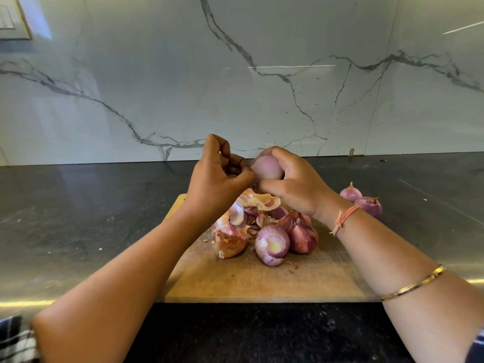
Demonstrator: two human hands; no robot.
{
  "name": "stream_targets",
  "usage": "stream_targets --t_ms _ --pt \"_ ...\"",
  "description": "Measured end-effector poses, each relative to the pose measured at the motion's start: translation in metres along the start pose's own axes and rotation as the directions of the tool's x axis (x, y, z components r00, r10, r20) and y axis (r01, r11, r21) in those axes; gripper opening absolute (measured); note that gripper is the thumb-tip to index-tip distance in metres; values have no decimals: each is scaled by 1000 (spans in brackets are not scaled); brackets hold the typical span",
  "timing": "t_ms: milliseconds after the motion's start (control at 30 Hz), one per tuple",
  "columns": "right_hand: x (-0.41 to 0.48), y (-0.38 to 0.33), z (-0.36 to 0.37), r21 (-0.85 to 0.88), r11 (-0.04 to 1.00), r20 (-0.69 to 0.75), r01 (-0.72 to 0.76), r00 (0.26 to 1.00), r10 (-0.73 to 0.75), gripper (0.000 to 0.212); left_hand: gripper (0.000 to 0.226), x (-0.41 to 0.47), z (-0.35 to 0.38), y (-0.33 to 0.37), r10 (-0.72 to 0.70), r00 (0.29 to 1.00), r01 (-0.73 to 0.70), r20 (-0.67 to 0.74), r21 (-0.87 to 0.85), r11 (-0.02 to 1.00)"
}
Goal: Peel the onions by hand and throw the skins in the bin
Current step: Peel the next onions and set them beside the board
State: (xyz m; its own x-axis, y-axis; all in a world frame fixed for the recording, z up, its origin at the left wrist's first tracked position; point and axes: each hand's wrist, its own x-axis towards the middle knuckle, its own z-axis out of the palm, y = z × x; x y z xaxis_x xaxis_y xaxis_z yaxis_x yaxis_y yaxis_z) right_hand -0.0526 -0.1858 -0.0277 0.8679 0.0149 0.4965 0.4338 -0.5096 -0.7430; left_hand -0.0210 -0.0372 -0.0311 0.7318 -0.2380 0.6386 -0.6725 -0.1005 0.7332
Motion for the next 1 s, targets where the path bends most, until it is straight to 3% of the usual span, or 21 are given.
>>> stream_targets --t_ms 167,300,367,633,767,1000 --pt "0 -3 -1 23 998 29 -54 998 53 35 41 0 -1 -1 18 1000 -19 12 70 997" --pt "-3 -10 -11 226 972 70 -69 996 54 28 30 16 -28 -13 -68 963 98 -261 102 990" --pt "-4 -11 -15 286 955 41 -78 997 69 24 26 20 -37 -16 -73 941 105 -329 80 991" --pt "0 2 -16 244 958 2 -152 988 156 36 22 7 -14 -12 72 997 -64 -23 251 966" --pt "-2 2 -17 255 961 -57 -104 991 123 35 17 4 -11 -11 100 995 -99 12 292 951" --pt "-6 -3 -33 170 981 -343 -91 928 145 25 22 6 -17 -22 59 998 -46 -15 458 888"
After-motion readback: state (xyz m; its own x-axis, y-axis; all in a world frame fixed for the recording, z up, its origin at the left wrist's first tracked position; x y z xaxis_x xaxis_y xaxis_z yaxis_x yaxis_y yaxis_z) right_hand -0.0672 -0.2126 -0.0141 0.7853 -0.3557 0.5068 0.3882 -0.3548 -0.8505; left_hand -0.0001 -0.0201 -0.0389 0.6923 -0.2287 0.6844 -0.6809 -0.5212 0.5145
